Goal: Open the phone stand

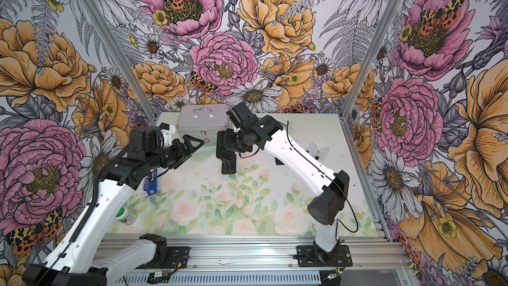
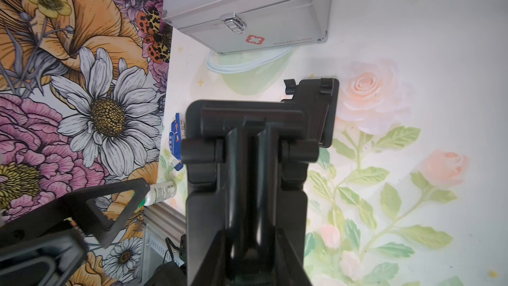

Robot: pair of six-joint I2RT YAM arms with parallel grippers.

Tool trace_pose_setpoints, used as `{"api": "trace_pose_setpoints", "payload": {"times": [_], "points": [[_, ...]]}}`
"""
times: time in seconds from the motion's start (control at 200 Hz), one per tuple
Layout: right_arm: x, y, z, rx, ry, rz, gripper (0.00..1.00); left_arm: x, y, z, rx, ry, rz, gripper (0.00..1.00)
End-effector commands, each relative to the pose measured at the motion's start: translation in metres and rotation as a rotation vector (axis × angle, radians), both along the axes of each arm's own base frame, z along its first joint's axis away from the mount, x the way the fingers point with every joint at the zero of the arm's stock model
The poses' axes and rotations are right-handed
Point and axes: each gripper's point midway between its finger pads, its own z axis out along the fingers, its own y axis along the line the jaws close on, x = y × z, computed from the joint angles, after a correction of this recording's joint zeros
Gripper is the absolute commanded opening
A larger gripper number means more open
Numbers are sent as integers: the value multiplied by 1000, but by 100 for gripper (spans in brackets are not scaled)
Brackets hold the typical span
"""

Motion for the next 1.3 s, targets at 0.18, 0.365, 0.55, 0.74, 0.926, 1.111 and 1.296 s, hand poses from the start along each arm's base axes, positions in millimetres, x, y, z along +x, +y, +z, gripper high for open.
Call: {"api": "trace_pose_setpoints", "payload": {"times": [0.18,0.365,0.55,0.74,0.926,1.111,1.296], "points": [[20,-39,42,415,-12,-56,0,30,-58,12,-227,-66,-238,99],[28,-59,38,627,11,-77,0,45,-84,7,-480,-52,-310,99],[31,-55,44,865,16,-70,0,38,-112,-11,-572,4,-401,99],[31,-58,28,919,40,-108,0,39,-115,-14,-635,4,-395,99],[34,-58,18,961,62,-131,0,39,-115,-17,-700,8,-388,99],[37,-54,8,962,78,-141,0,39,-115,-13,-705,9,-390,99],[38,-46,-4,952,100,-144,0,40,-117,-6,-711,-2,-398,99]]}}
